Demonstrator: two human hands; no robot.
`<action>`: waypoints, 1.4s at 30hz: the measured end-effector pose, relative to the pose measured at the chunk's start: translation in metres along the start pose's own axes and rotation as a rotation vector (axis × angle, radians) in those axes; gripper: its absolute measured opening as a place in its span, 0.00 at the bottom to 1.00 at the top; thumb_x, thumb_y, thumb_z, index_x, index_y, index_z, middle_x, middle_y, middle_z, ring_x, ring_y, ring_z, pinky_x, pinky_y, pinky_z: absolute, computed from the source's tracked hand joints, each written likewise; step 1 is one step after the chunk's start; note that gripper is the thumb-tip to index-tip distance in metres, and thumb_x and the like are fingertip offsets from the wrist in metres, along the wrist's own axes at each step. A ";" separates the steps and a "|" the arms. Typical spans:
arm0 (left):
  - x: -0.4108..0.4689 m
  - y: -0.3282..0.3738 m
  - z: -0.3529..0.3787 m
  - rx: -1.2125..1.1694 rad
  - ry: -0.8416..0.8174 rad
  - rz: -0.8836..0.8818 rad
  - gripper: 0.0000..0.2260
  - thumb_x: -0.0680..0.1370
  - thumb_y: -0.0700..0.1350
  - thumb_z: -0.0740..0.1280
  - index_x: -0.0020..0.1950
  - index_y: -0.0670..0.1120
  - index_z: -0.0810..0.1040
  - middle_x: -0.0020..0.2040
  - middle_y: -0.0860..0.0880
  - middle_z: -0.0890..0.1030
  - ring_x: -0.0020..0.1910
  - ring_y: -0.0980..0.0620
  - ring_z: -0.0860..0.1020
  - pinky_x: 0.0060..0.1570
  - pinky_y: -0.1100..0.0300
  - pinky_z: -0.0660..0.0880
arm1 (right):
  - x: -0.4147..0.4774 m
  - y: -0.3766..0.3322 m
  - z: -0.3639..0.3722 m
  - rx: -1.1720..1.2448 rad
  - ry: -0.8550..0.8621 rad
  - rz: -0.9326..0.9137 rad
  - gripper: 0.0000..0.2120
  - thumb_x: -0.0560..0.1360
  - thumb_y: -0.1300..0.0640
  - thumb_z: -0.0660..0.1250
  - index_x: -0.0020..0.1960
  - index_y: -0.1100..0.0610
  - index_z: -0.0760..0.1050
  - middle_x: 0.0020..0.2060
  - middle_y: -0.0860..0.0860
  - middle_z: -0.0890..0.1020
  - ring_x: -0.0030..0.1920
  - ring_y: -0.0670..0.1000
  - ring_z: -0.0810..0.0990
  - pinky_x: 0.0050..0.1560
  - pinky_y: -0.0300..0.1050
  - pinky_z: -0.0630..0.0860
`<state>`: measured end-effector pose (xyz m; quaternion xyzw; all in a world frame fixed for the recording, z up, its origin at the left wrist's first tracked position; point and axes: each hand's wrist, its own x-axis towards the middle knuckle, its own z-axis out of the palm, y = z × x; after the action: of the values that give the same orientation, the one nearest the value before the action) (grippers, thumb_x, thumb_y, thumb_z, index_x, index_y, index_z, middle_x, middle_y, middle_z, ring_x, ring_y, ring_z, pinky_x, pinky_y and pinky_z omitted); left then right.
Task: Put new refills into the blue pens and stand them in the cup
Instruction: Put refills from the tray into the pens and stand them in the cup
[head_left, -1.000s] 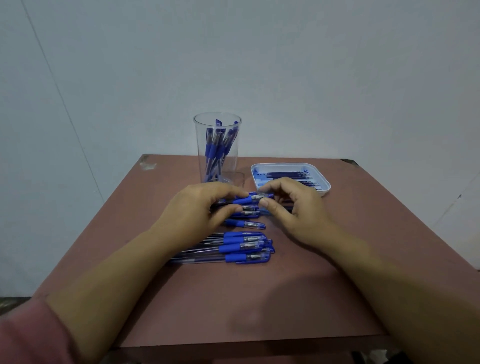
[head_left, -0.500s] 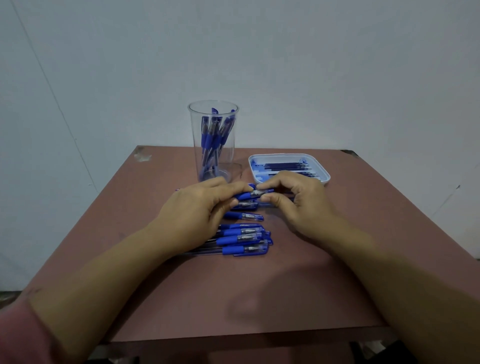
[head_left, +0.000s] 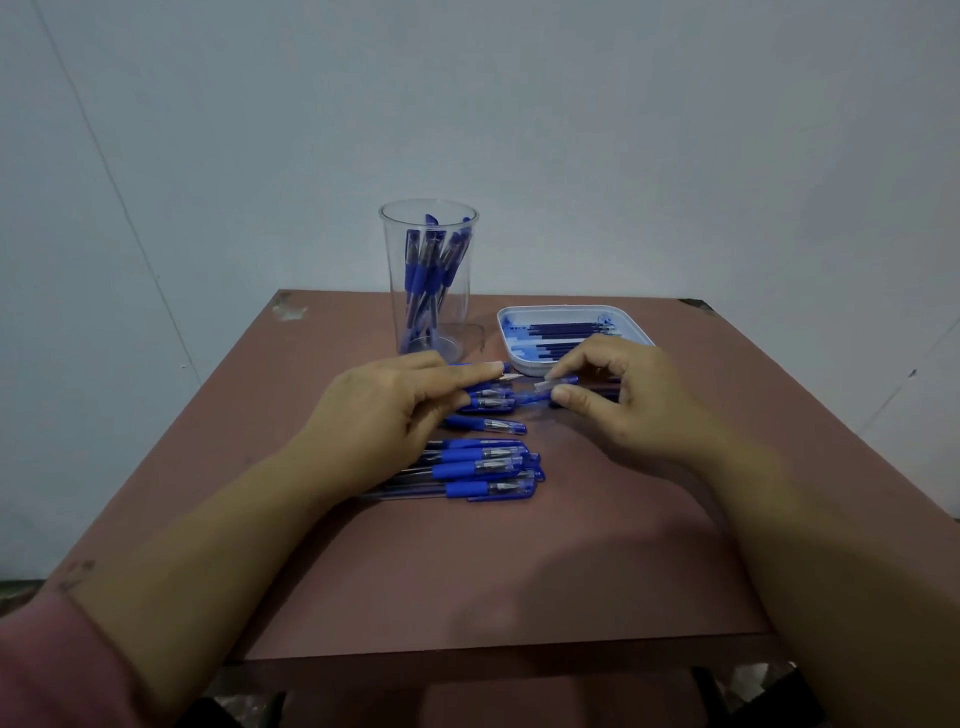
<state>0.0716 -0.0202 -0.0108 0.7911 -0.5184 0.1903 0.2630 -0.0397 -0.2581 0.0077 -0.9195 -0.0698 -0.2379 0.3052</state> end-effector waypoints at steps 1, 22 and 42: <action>0.000 -0.002 0.000 -0.015 0.019 0.007 0.18 0.80 0.52 0.58 0.71 0.62 0.68 0.44 0.58 0.78 0.39 0.58 0.75 0.38 0.63 0.75 | -0.001 0.001 -0.002 -0.020 -0.027 0.008 0.03 0.73 0.59 0.73 0.46 0.53 0.81 0.42 0.42 0.81 0.44 0.41 0.79 0.45 0.29 0.72; 0.004 -0.005 -0.003 -0.278 0.008 -0.101 0.16 0.73 0.53 0.71 0.60 0.58 0.80 0.45 0.55 0.84 0.44 0.56 0.82 0.46 0.50 0.79 | 0.008 -0.006 0.020 -0.050 0.019 -0.094 0.13 0.75 0.41 0.63 0.48 0.47 0.81 0.40 0.43 0.80 0.42 0.46 0.78 0.41 0.41 0.74; 0.005 -0.007 0.000 -0.245 0.022 -0.089 0.15 0.75 0.49 0.73 0.60 0.59 0.81 0.44 0.55 0.83 0.42 0.56 0.81 0.45 0.53 0.78 | 0.009 -0.012 0.029 0.015 0.072 -0.127 0.04 0.74 0.57 0.73 0.48 0.54 0.81 0.41 0.45 0.82 0.41 0.47 0.80 0.43 0.47 0.77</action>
<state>0.0798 -0.0211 -0.0092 0.7730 -0.4995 0.1223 0.3715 -0.0238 -0.2312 -0.0020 -0.9017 -0.1187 -0.2894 0.2985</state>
